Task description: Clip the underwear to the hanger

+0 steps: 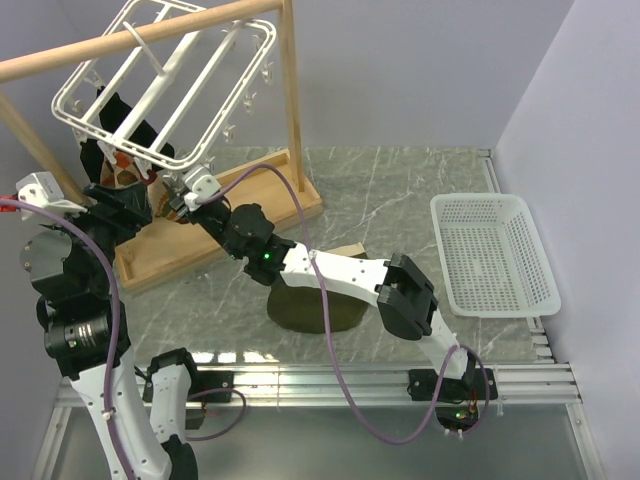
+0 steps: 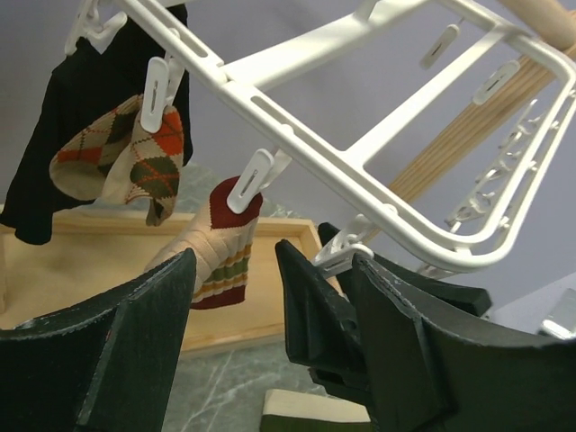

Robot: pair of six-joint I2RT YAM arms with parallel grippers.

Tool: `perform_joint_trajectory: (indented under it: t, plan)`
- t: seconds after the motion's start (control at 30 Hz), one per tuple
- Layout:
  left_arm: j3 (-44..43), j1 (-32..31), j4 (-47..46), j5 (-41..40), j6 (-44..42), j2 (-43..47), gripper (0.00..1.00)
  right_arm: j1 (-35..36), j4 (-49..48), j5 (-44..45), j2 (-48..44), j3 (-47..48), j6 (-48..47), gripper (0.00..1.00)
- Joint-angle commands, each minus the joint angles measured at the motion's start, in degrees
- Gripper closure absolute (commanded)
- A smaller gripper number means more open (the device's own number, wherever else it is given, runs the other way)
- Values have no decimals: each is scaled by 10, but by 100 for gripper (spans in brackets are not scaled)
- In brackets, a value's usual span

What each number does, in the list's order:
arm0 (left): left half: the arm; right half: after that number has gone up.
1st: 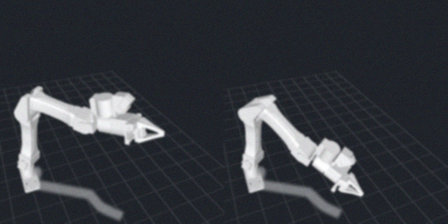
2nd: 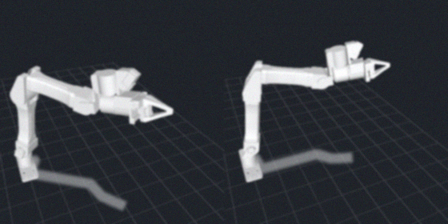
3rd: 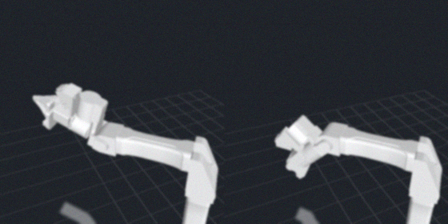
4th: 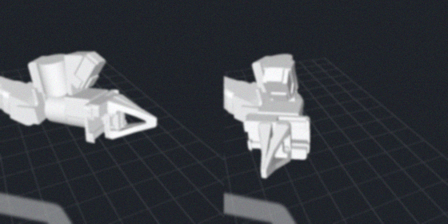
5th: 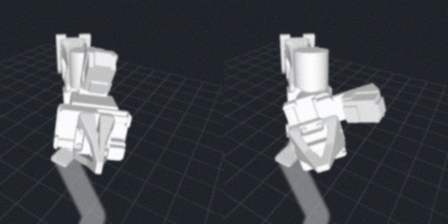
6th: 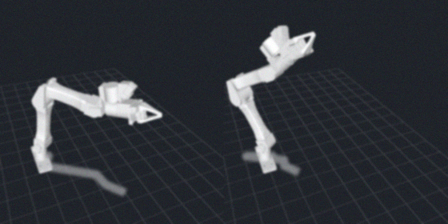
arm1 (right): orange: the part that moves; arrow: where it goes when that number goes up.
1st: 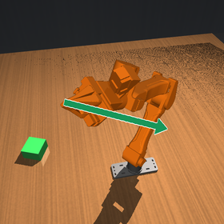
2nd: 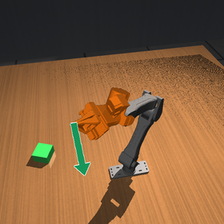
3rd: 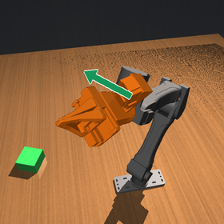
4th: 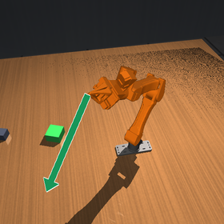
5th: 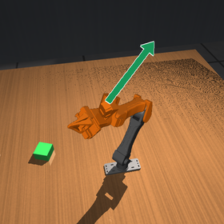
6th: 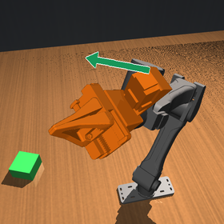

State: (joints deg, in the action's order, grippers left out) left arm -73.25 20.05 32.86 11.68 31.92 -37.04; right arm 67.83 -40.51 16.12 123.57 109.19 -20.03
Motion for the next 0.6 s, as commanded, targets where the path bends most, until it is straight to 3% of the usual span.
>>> perform_joint_trajectory:
  t: [0.0, 0.17, 0.27, 0.4, 0.57]
  plan:
    - [-1, 2, 10, -1, -20, -8, 24, 0, -20, -15, -41, 9, -17, 49]
    - [15, 2, 7, 1, -20, -5, 24, 0, -33, -18, -49, 1, -24, 54]
    - [14, 2, 16, 6, -30, -9, 24, -1, -29, -30, -54, 7, -27, 65]
    - [7, 2, 25, 30, -55, -20, 23, -2, -8, -51, -62, 8, -16, 87]
    - [-9, 2, 21, 89, -97, -32, 23, -8, 33, -106, -76, 1, 9, 99]
